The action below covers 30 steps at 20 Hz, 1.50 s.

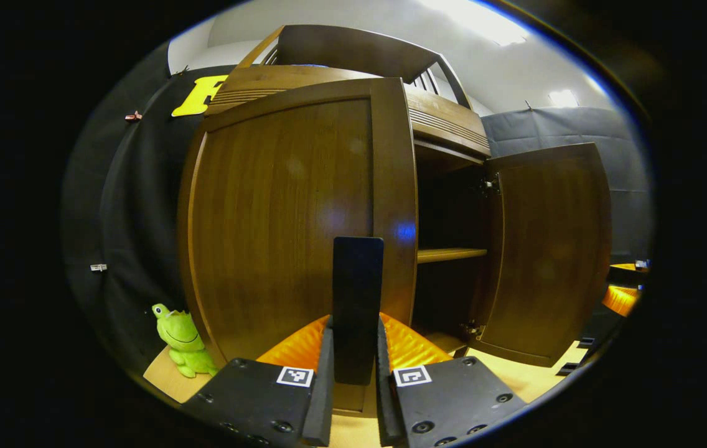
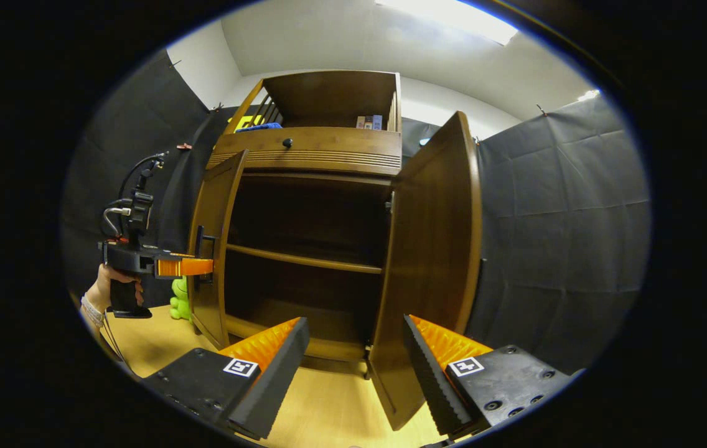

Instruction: Open the right door of the double-door shoe cabinet with the right hand, and open the left door with the left hand.

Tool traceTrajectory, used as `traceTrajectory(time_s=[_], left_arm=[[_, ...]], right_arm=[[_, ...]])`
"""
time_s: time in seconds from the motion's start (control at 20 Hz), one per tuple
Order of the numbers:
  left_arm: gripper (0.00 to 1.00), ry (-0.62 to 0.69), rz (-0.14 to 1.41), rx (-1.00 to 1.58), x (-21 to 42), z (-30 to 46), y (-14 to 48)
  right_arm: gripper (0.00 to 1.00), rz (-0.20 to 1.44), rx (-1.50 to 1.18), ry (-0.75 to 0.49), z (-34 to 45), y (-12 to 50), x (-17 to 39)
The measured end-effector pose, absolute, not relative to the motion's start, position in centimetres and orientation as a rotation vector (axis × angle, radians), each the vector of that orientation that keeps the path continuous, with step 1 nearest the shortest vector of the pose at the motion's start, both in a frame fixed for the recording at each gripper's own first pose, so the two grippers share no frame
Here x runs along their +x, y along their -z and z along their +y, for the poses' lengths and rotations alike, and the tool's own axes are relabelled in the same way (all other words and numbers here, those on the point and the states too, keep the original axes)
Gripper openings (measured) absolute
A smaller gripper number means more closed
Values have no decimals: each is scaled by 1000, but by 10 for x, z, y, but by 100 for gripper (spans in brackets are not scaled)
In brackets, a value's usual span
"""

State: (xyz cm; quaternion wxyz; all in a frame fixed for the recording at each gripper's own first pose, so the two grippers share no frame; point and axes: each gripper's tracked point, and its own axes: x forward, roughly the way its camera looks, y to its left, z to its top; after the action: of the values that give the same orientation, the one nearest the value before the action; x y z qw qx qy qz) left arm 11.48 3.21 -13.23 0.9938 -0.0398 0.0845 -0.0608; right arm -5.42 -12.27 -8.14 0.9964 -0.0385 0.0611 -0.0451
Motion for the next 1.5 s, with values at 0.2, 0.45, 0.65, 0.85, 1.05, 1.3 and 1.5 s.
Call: traceTrajectory(time_s=[0.2, 0.45, 0.65, 0.85, 1.05, 1.3, 1.5], left_arm=[[33, 151, 170, -89, 91, 43, 130], [32, 163, 173, -79, 60, 65, 127], [33, 126, 182, -98, 36, 88, 123], [31, 90, 173, -94, 19, 107, 121], [30, 43, 165, -61, 6, 125, 119], [25, -23, 155, -54, 5, 132, 116], [24, -72, 145, -58, 4, 136, 112]], right_arm=[[94, 126, -66, 29, -95, 87, -49], [94, 121, -53, -31, -65, 88, -42], [94, 120, -42, -73, -44, 90, -42], [95, 127, -33, -113, -26, 93, -36], [95, 135, -32, -133, -14, 98, -35], [95, 145, -19, -148, -7, 101, -29], [95, 145, -17, -161, 2, 101, -28]])
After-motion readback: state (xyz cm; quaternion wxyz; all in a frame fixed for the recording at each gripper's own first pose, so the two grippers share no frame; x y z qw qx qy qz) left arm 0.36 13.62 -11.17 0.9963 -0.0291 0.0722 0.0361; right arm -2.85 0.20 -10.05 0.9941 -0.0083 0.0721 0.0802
